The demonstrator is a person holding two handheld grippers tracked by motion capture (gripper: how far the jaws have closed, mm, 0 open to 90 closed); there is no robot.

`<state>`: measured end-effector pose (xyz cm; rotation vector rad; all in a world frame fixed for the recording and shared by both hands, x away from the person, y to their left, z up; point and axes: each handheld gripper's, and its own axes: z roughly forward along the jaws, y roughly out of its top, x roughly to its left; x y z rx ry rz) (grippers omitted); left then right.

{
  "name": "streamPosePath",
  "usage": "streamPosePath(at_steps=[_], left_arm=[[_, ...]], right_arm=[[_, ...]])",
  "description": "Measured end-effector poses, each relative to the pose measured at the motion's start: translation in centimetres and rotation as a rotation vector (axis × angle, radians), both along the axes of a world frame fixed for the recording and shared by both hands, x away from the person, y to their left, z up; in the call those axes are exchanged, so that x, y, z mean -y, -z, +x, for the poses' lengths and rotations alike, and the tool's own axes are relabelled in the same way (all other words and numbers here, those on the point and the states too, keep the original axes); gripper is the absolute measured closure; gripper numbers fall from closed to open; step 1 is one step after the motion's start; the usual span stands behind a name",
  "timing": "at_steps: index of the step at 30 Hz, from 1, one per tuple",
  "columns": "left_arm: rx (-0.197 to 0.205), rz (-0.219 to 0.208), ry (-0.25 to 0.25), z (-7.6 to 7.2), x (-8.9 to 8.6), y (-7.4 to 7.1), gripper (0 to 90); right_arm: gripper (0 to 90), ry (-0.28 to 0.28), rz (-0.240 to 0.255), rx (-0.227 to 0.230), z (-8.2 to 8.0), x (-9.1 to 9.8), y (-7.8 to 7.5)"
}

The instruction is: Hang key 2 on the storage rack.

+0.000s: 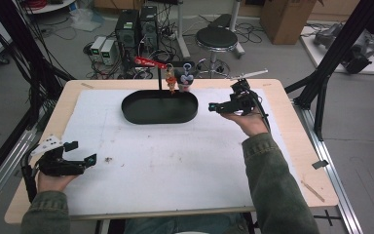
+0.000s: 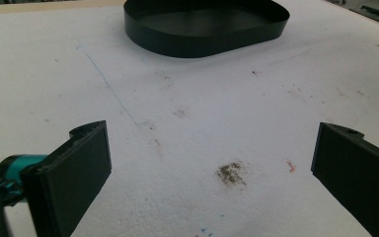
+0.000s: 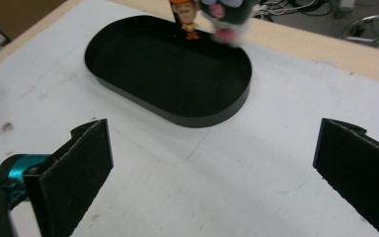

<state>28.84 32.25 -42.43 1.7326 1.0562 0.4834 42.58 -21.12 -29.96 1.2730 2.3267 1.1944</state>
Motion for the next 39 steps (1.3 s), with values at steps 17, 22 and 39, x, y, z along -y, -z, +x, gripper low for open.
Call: streamPosePath(at_steps=[17,22,39], left_arm=[[-0.003,0.001,-0.001,0.0,-0.1,0.0,2.3],[-0.005,0.003,0.000,0.0,0.0,0.0,2.3],[-0.008,0.008,0.003,-0.1,0.0,0.0,2.3]], right_arm=[[0.7,0.028,-0.032,0.064,-3.3,2.3,1.4],[0.7,0.024,-0.047,0.085,-4.3,3.1,2.0],[0.7,0.111,-0.023,0.127,-6.5,8.2,5.2]])
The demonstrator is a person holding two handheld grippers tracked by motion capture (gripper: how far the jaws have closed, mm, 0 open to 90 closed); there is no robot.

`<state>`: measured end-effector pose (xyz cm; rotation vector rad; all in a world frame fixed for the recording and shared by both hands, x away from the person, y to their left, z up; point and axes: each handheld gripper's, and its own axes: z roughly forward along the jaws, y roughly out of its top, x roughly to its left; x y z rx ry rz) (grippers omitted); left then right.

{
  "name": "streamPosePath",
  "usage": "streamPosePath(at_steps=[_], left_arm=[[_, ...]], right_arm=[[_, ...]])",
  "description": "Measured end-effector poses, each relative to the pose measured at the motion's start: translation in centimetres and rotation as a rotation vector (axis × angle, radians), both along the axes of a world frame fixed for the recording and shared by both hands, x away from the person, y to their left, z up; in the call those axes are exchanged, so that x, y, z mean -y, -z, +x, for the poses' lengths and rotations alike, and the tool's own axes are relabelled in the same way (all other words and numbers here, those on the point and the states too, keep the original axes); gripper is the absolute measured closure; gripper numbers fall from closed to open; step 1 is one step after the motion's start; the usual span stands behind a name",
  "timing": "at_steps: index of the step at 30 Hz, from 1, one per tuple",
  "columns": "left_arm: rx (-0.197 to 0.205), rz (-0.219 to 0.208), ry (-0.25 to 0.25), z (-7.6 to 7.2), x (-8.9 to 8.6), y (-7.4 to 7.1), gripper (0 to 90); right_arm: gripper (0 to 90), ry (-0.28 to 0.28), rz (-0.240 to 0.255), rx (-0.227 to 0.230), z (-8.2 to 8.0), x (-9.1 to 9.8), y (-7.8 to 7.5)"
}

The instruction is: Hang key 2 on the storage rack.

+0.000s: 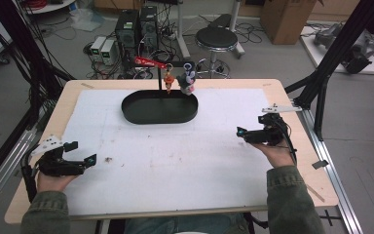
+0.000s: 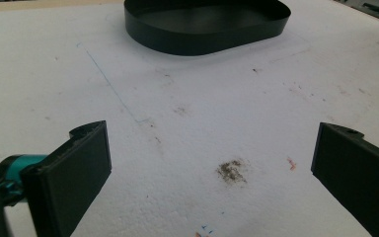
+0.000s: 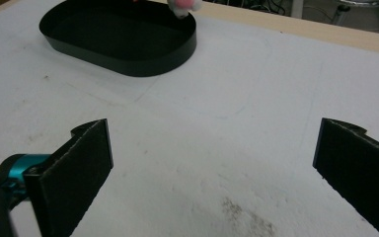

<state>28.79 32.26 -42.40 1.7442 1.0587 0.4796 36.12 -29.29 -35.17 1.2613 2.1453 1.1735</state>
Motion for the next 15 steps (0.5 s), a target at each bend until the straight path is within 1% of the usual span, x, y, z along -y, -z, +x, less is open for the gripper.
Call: streamPosePath(at_steps=[2,3,4,7,8,9,11,14,15], left_arm=[[0.002,-0.001,-0.003,0.0,0.0,0.0,2.3],[0.002,0.000,-0.003,0.0,0.0,0.0,2.3],[0.001,0.002,-0.002,0.0,0.0,0.0,2.3],[-0.001,0.004,-0.001,0.0,0.0,0.0,2.3],[0.000,0.004,-0.002,0.0,0.0,0.0,2.3],[-0.001,0.005,-0.002,0.0,0.0,0.0,2.3],[-0.002,0.003,-0.003,0.0,0.0,0.0,2.3],[0.000,0.002,-0.003,0.0,-0.1,0.0,2.3],[0.000,0.001,-0.005,-0.1,-0.1,0.0,2.3]], right_arm=[[0.7,0.010,0.002,0.002,-0.4,0.5,0.2],[0.7,0.016,0.003,0.012,-0.6,0.8,0.4],[0.7,0.033,0.007,0.017,-0.8,1.1,0.6],[0.7,0.057,0.035,0.020,-1.3,1.8,1.4],[0.7,0.064,0.043,0.013,-1.5,2.0,1.6],[0.7,0.072,0.041,0.020,-1.6,2.3,2.0],[0.7,0.086,0.051,0.014,-1.7,2.7,2.5],[0.6,0.119,0.046,0.025,-2.0,3.3,3.2],[0.6,0.123,0.050,0.022,-2.0,3.4,3.4]])
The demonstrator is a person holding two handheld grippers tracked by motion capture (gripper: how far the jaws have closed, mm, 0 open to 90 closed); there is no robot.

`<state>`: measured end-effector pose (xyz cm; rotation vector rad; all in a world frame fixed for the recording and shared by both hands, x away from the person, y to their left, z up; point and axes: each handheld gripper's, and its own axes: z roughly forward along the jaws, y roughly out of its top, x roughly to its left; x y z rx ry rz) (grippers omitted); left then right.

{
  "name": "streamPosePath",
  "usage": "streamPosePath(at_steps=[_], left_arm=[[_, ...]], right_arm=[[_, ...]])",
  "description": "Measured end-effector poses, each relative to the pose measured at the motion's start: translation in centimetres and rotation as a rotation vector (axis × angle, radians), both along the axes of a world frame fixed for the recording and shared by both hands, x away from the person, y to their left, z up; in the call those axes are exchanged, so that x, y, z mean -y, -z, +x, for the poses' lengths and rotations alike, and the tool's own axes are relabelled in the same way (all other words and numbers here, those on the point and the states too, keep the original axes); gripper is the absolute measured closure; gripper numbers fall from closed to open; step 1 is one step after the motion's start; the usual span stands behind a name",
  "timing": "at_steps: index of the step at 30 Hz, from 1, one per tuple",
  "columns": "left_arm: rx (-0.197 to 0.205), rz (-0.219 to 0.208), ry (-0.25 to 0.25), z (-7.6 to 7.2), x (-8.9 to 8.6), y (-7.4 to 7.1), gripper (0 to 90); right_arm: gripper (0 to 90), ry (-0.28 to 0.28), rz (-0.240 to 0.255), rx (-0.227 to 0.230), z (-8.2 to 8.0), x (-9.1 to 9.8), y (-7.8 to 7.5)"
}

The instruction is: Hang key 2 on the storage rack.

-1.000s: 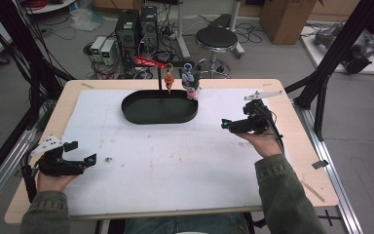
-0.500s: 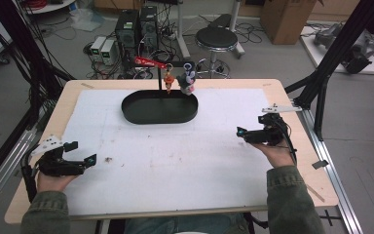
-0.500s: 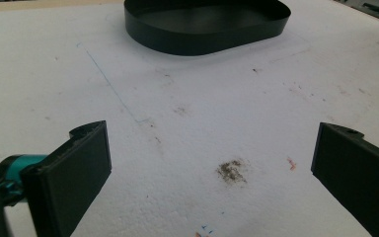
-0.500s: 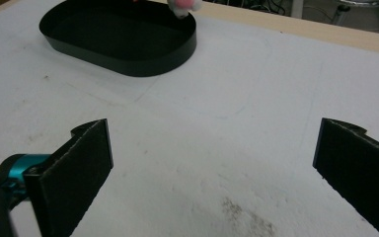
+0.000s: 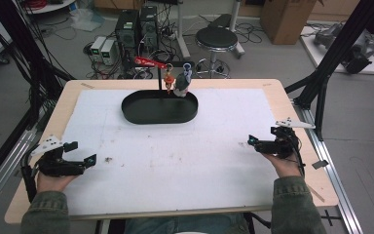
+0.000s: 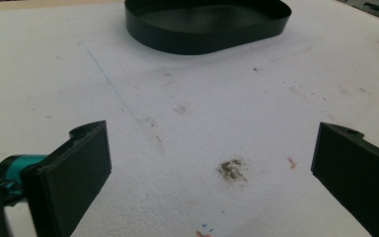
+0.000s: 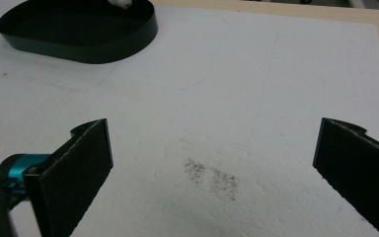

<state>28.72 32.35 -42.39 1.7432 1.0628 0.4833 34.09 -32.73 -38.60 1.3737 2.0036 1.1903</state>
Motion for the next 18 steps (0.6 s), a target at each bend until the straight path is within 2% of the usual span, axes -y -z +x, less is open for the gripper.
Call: streamPosePath(at_steps=[3,6,10,12,15,18], left_arm=[[0.000,-0.007,-0.004,0.0,-0.1,0.0,2.3],[0.001,-0.008,-0.005,0.0,-0.1,0.0,2.3],[0.000,-0.007,-0.001,0.0,-0.1,0.1,2.3],[-0.002,-0.005,0.001,0.0,-0.1,0.1,2.3],[-0.001,-0.008,-0.001,0.0,-0.2,0.1,2.3],[0.000,-0.007,-0.004,0.0,-0.2,0.1,2.3]], right_arm=[[0.6,-0.011,0.025,0.013,-0.2,0.5,0.5],[0.6,-0.022,0.045,0.046,-0.8,0.9,1.0],[0.7,-0.011,0.015,0.105,-1.8,1.2,2.0],[0.7,-0.024,-0.009,0.102,-1.9,1.0,2.5],[0.7,-0.042,-0.019,0.098,-1.8,0.8,2.6],[0.7,-0.042,-0.008,0.094,-1.6,0.8,2.6]])
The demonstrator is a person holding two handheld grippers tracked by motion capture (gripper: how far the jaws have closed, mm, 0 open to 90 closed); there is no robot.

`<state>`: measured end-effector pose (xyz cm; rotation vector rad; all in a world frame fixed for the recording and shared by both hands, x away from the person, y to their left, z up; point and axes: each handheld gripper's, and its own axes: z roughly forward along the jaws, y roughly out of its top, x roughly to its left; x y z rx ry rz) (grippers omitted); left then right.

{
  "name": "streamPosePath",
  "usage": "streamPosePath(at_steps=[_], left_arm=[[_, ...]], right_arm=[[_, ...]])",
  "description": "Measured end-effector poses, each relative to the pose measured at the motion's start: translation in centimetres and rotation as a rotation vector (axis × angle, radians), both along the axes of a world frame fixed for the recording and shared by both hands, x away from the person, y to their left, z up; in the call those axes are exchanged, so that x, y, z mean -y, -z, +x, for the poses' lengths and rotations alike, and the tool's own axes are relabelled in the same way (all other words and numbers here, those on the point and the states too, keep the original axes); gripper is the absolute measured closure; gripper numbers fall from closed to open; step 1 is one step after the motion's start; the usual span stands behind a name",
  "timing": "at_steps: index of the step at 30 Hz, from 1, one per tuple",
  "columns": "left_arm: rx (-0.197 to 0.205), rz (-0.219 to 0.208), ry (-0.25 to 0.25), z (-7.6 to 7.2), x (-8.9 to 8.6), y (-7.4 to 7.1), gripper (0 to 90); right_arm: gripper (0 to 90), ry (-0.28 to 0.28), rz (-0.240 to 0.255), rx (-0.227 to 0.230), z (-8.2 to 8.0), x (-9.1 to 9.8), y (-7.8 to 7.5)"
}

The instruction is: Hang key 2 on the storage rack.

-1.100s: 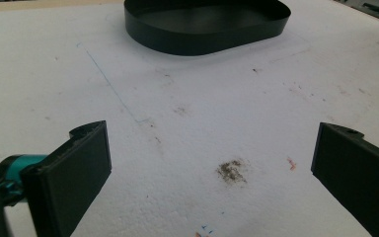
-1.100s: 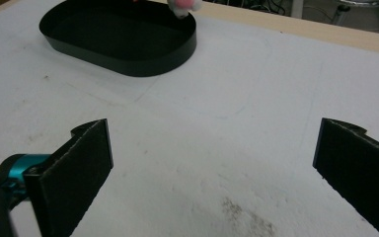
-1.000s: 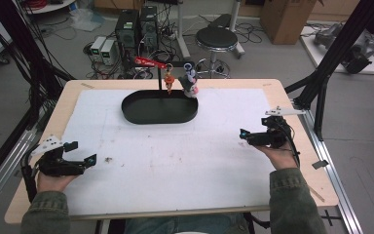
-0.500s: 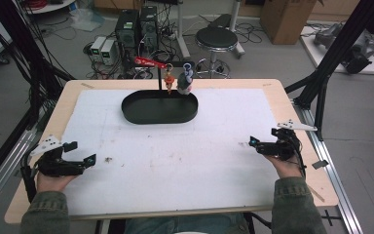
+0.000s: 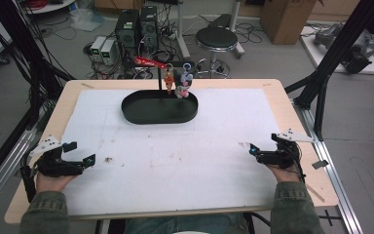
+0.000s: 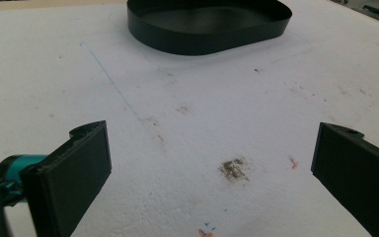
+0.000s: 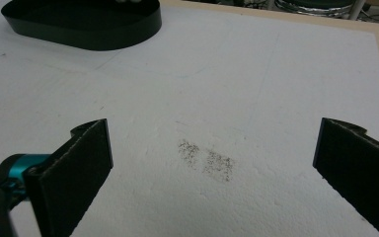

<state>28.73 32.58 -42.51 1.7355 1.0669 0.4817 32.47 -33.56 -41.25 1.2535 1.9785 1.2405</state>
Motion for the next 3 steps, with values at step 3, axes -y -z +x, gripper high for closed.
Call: streamPosePath(at_steps=[3], left_arm=[[-0.003,0.007,0.003,0.10,0.05,0.08,2.3]], right_arm=[[0.7,-0.003,0.014,-0.002,0.07,0.18,0.02]])
